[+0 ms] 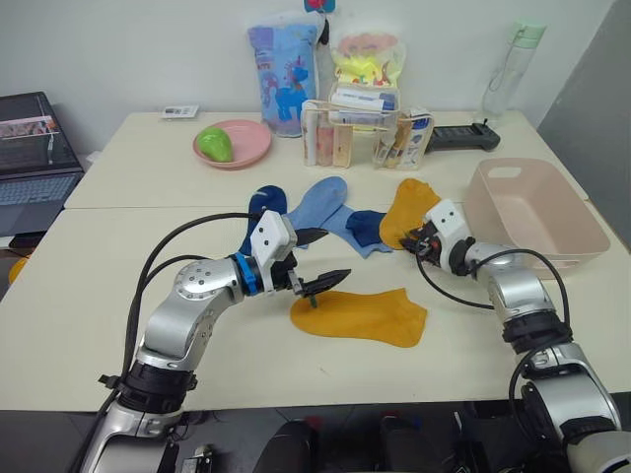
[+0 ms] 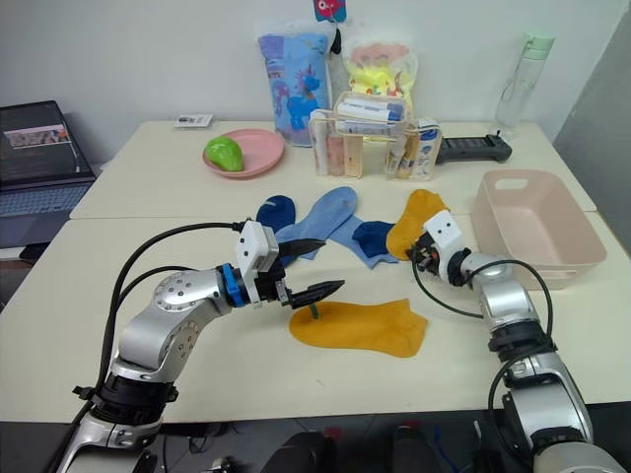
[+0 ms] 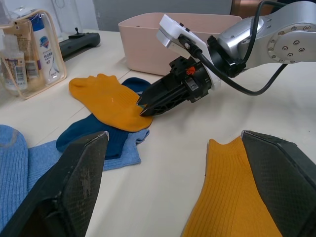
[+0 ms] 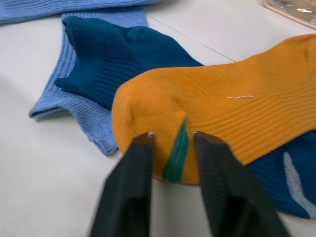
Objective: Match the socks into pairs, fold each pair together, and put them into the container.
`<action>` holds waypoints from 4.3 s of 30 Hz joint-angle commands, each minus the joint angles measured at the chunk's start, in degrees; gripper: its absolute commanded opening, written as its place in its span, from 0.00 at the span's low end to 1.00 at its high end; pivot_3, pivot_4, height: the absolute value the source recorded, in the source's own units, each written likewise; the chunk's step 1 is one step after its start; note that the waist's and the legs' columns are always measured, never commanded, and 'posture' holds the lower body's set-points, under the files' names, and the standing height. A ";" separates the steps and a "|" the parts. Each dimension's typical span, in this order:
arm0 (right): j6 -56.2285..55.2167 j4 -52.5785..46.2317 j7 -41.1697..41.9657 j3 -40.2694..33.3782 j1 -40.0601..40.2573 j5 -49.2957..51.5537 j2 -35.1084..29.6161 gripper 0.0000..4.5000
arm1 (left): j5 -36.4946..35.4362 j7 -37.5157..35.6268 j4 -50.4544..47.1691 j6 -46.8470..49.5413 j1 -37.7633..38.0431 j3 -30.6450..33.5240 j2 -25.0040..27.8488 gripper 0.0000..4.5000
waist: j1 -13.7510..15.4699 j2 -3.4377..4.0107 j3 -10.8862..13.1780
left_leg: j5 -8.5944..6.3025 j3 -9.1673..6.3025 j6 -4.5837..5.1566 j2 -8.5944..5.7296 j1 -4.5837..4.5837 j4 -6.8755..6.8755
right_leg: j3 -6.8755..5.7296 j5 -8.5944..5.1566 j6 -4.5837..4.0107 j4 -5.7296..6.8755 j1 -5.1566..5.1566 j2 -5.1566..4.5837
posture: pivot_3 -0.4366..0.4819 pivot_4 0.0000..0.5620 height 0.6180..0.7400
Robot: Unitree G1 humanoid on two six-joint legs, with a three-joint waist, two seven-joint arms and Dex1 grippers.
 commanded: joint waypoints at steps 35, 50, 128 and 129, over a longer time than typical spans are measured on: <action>34.08 -62.60 23.05 -0.12 24.93 32.89 -23.35 0.01 | 3.98 -3.81 8.32 -0.92 -6.60 -4.01 1.88 1.00 | 0.55 -0.03 0.03 | -0.09 -0.15 0.15 0.00 -0.06 -0.01 | -0.13 -0.01 0.02 -0.12 0.06 -0.02 | 0.48 0.27 1.00; 25.48 -59.38 19.86 4.55 29.17 24.89 -23.26 0.00 | 19.38 -2.13 38.46 -13.13 -18.81 -13.43 -9.52 0.96 | 1.05 -0.14 0.09 | -0.02 -0.15 0.02 -0.01 -0.10 0.02 | -0.17 0.00 0.07 -0.15 0.06 -0.02 | 0.48 0.27 1.00; 20.04 -56.15 18.68 1.90 25.81 19.83 -28.56 0.00 | 11.75 -6.96 25.90 -0.33 -17.54 -2.35 -8.65 0.00 | 0.94 -0.15 0.09 | -0.02 -0.16 0.02 -0.01 -0.11 0.10 | -0.16 0.01 0.08 -0.06 0.04 -0.02 | 0.48 0.27 1.00; 18.73 -54.59 19.06 1.50 25.23 19.23 -29.09 0.00 | 10.61 -6.07 23.01 1.97 -16.25 -1.30 -8.39 0.00 | 0.82 -0.15 0.09 | -0.02 -0.15 0.02 -0.01 -0.11 0.10 | -0.15 0.01 0.08 -0.07 0.04 -0.02 | 0.48 0.27 1.00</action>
